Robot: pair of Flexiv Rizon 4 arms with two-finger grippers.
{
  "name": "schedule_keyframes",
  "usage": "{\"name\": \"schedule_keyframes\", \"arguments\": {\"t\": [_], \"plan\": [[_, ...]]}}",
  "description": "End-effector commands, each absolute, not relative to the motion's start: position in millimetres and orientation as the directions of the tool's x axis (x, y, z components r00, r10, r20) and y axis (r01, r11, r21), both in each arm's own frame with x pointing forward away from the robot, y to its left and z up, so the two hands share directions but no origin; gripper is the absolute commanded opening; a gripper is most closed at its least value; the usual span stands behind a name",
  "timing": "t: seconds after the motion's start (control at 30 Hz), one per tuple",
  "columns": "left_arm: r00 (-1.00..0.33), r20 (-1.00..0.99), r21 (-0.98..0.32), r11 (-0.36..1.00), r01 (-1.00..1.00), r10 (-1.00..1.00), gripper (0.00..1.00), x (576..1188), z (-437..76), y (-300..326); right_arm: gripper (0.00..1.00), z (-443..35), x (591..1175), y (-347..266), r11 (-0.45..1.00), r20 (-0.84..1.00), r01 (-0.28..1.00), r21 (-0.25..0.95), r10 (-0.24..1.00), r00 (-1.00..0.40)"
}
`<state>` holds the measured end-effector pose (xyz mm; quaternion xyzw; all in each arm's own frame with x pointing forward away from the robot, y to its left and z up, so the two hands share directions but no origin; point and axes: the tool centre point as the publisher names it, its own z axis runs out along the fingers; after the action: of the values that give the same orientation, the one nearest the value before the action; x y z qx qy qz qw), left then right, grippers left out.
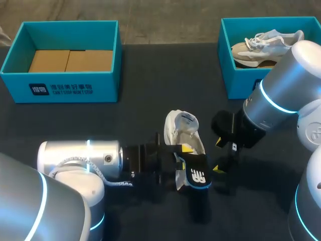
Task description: Take the shoe out of the shoebox, open the shoe tongue, remove and reinsert the insole, then place the shoe into the shoebox
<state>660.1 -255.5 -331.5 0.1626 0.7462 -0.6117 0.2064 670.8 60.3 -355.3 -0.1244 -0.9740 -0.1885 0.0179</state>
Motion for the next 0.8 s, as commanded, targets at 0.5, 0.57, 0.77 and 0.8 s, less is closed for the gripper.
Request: {"name": "schedule_keyframes", "arguments": {"t": [0.5,0.57,0.77,0.8], "plan": [[-0.856,-0.517,-0.831,0.25,0.497,-0.017,0.29,652.3,-319.9,-262.9,1.0,-355.8,669.8,60.5,0.898,0.08,0.249,0.362,0.237,-0.968],[-0.856,-0.517,-0.828,0.257,0.497,-0.009,0.27,652.0,-319.3,-263.9,1.0,-355.8,669.8,60.5,0.898,0.08,0.249,0.362,0.237,-0.968],[-0.856,-0.516,-0.821,0.284,0.495,0.002,0.22,653.3,-319.7,-267.1,1.0,-355.8,669.8,60.5,0.898,0.08,0.249,0.362,0.237,-0.968],[-0.856,-0.517,-0.82,0.287,0.496,0.002,0.22,653.3,-319.6,-267.4,1.0,-355.8,669.8,60.5,0.898,0.08,0.249,0.362,0.237,-0.968]]}}
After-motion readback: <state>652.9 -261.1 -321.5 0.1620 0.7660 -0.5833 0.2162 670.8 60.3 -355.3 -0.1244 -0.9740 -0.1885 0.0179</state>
